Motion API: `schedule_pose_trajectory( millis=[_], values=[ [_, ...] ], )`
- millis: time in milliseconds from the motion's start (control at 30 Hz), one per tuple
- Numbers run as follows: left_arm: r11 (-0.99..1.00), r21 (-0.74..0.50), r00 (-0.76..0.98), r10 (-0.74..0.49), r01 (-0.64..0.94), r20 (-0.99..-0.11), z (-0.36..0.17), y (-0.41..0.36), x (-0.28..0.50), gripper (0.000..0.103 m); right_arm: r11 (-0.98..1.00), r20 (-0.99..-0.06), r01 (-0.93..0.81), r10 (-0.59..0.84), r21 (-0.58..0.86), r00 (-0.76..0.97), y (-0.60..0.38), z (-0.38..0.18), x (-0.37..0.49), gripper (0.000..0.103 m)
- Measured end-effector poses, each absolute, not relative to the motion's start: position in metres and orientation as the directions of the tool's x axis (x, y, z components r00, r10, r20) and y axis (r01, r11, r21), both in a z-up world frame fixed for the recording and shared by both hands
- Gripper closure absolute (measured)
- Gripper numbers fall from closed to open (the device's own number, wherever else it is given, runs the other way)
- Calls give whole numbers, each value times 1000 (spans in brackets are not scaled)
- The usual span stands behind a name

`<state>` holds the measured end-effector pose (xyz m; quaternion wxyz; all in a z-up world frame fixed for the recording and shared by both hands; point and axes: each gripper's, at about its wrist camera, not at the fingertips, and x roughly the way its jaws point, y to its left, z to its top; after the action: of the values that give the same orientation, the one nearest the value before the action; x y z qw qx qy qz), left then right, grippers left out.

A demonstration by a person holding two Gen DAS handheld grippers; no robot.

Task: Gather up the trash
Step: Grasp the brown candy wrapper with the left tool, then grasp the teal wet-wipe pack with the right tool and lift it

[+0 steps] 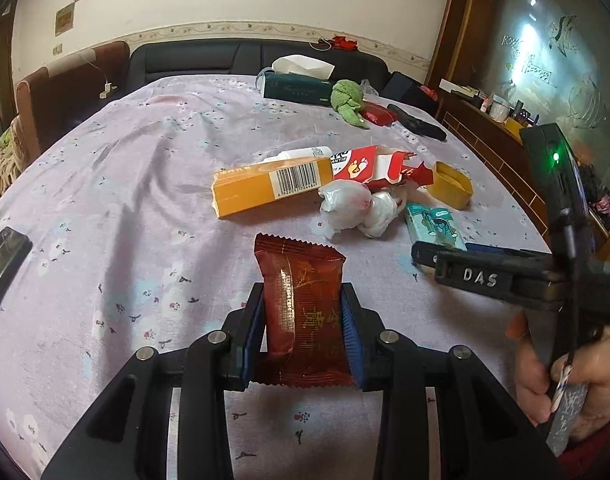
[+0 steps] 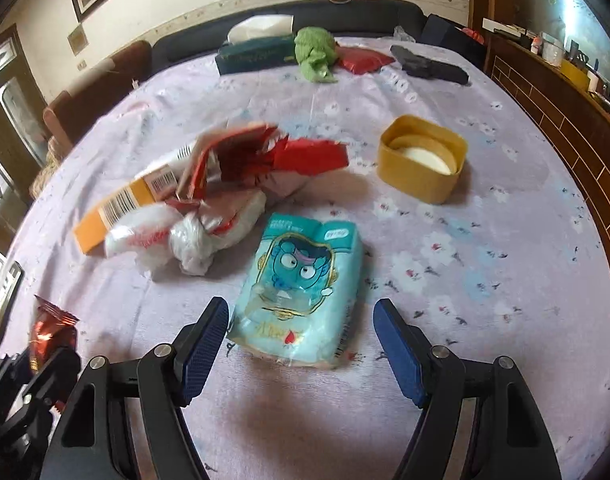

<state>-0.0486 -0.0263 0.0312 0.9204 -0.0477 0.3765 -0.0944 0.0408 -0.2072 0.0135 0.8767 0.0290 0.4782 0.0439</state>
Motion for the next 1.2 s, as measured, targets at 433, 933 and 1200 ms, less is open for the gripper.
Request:
schedule_pose_trajectory(
  millis=[433, 933, 1200],
  values=[
    [981, -122, 746, -192, 149, -638, 32, -46, -62, 69, 991, -736, -61, 126, 115, 665, -218, 32, -15, 70],
    [991, 43, 804, -77, 127, -590, 33, -66, -72, 69, 985, -650, -104, 170, 139, 740, -226, 33, -51, 69],
    [992, 42, 800, -71, 120, -595, 33, -66, -72, 69, 979, -632, -105, 194, 176, 751, -233, 34, -55, 69]
  ],
)
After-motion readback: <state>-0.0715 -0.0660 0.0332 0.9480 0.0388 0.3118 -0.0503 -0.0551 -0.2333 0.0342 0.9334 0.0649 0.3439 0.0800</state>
